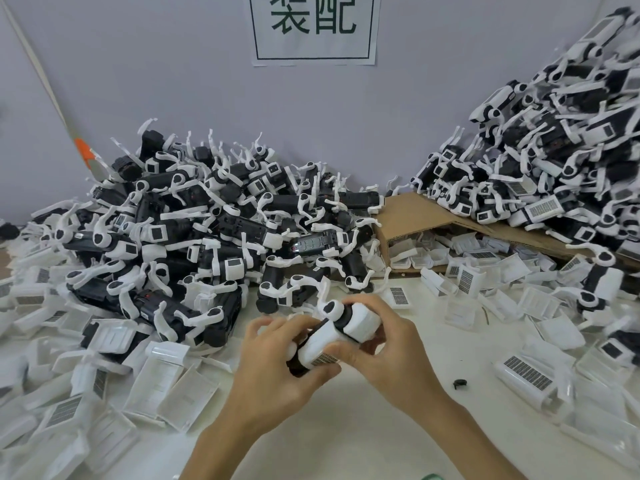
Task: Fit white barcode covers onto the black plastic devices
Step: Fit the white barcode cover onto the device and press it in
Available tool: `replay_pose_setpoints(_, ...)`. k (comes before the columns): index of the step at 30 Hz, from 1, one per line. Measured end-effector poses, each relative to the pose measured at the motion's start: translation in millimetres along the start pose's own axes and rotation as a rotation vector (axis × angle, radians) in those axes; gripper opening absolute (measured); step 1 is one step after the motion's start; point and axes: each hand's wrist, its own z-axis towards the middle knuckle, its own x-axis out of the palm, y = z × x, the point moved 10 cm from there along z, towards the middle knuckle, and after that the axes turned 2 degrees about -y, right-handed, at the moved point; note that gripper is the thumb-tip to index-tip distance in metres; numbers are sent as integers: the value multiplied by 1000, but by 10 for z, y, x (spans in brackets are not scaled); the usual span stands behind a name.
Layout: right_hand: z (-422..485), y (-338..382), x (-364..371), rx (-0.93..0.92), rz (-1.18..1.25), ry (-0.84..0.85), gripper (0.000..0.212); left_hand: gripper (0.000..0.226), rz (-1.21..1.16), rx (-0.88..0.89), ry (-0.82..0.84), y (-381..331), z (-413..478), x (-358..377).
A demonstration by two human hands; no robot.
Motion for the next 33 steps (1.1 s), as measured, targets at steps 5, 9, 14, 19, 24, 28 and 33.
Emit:
replay_pose_setpoints(5,18,-90,-98,121,78,-77,24,39,-547,-325,225,76,-54,298)
replay_pose_setpoints(9,5,-95,-67,141,83,-39,24,51,-640,-410,286,135,-61,358)
replay_pose_setpoints(14,12,-68,-37,156,67,17,33,50,-747,-522,307,241,-91,387)
replay_pose_setpoints(19,37,-44,-45,185,52,103,43,43,-952,-635,334,265,-148,476)
replay_pose_setpoints(24,8,-36,54,263,375,211,49,53,-1166,-799,337,304,-234,566)
replay_pose_setpoints(28,4,-20,82,259,402,244,46,50,-1431,-903,263,339,-244,553)
replay_pose_setpoints(33,7,2,92,223,409,275,46,53,-1581,-811,124,403,-190,449)
